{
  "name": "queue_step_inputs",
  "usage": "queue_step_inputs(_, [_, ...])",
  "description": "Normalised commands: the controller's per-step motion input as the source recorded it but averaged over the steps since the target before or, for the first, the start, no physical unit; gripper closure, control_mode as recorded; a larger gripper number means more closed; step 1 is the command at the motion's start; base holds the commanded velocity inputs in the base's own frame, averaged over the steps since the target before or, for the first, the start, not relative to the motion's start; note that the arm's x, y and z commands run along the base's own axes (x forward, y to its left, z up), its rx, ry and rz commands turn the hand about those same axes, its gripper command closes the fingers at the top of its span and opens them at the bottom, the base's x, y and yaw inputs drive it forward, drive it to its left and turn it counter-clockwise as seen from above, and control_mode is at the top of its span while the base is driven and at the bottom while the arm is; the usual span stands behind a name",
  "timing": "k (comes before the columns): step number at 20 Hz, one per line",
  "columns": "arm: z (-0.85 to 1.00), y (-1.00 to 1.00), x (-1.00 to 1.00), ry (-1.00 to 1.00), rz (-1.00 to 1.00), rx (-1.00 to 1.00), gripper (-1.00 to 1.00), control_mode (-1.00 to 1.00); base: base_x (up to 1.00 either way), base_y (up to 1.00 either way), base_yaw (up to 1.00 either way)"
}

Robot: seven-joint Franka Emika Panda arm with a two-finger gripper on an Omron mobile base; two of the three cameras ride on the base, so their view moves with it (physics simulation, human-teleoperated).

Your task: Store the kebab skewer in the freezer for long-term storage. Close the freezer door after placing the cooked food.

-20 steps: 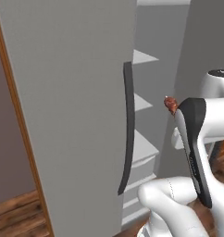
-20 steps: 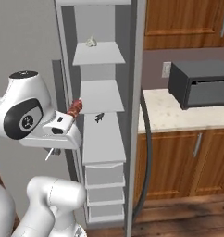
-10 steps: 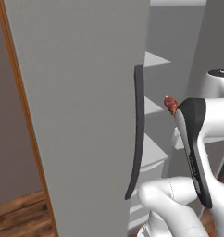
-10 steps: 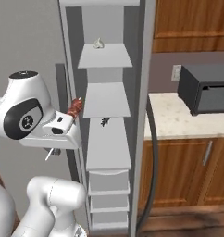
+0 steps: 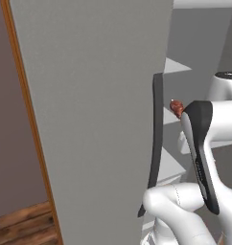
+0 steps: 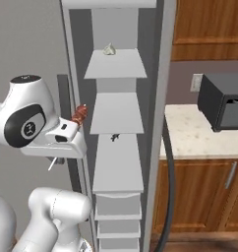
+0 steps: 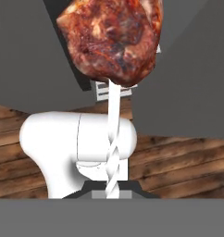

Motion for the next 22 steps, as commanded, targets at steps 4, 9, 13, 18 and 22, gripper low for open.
queue_step_inputs(4, [0.0,0.0,0.0,0.0,0.0,0.0,1.0,1.0,0.07,-0.31,0.07])
queue_step_inputs(9, [0.0,0.0,0.0,0.0,0.0,0.0,1.0,1.0,0.0,-0.38,0.07])
queue_step_inputs(13, [0.0,0.0,0.0,0.0,0.0,0.0,1.0,1.0,0.01,-0.42,0.06])
queue_step_inputs(18, [0.0,0.0,0.0,0.0,0.0,0.0,1.0,1.0,0.0,-0.41,0.03])
queue_step_inputs(22, [0.0,0.0,0.0,0.0,0.0,0.0,1.0,1.0,0.0,-0.09,0.0])
